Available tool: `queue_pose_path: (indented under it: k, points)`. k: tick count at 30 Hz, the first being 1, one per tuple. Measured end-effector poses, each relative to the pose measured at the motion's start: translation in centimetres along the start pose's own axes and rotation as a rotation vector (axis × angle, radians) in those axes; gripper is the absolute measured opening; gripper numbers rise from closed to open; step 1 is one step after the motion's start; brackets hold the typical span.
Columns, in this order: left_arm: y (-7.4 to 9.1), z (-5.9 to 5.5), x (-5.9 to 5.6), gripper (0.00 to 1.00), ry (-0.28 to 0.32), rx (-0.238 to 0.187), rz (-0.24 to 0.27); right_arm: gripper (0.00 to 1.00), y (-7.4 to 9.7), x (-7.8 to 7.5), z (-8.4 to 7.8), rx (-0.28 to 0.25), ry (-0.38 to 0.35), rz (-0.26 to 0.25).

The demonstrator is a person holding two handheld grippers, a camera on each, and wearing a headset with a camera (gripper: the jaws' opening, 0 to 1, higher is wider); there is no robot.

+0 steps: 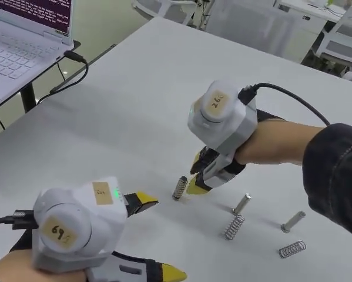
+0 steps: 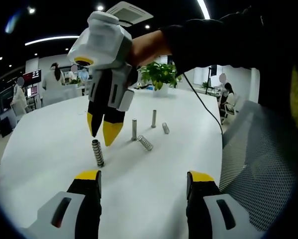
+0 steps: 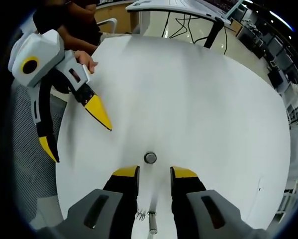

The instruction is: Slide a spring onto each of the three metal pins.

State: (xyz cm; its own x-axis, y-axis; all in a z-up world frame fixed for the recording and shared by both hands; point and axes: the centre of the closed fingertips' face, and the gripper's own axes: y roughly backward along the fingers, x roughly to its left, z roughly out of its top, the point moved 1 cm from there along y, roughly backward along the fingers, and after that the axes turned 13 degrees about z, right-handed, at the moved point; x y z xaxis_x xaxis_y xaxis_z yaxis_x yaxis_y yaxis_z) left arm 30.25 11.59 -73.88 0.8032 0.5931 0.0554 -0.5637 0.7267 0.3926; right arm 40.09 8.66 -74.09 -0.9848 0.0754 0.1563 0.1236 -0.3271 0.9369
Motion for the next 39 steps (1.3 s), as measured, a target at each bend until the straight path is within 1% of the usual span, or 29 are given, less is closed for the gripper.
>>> queue_pose_path:
  k: [4, 8, 13, 17, 20, 27, 30, 34, 39]
  points:
    - [-0.1, 0.1, -0.2, 0.66, -0.005, 0.0, -0.008, 0.23, 1.3, 0.3, 0.0, -0.027, -0.004, -0.026]
    - [-0.3, 0.3, -0.6, 0.65, -0.003, 0.002, -0.025, 0.23, 2.4, 0.8, -0.1, -0.058, -0.008, -0.046]
    - [-0.8, 0.6, -1.1, 0.65, -0.005, 0.0, -0.044, 0.23, 3.7, 1.9, -0.5, -0.082, -0.008, -0.074]
    - [-1.1, 0.5, -1.4, 0.64, -0.017, 0.008, -0.056, 0.23, 4.5, 2.6, -0.9, -0.097, -0.014, -0.092]
    - [-1.2, 0.6, -1.5, 0.64, -0.024, 0.014, -0.062, 0.23, 5.2, 3.5, -1.3, -0.122, -0.024, -0.099]
    - [-1.7, 1.0, -2.1, 0.63, -0.036, 0.015, -0.078, 0.23, 6.8, 5.0, -2.1, -0.182, -0.048, -0.132]
    - [-1.9, 1.2, -2.5, 0.62, -0.042, 0.014, -0.086, 0.23, 7.6, 5.8, -2.7, -0.221, -0.067, -0.156]
    - [-2.2, 1.4, -2.8, 0.62, -0.049, 0.017, -0.094, 0.23, 8.3, 6.6, -3.4, -0.254, -0.089, -0.175]
    - [-2.6, 1.6, -3.2, 0.61, -0.054, 0.019, -0.107, 0.23, 9.0, 7.5, -5.0, -0.291, -0.133, -0.202]
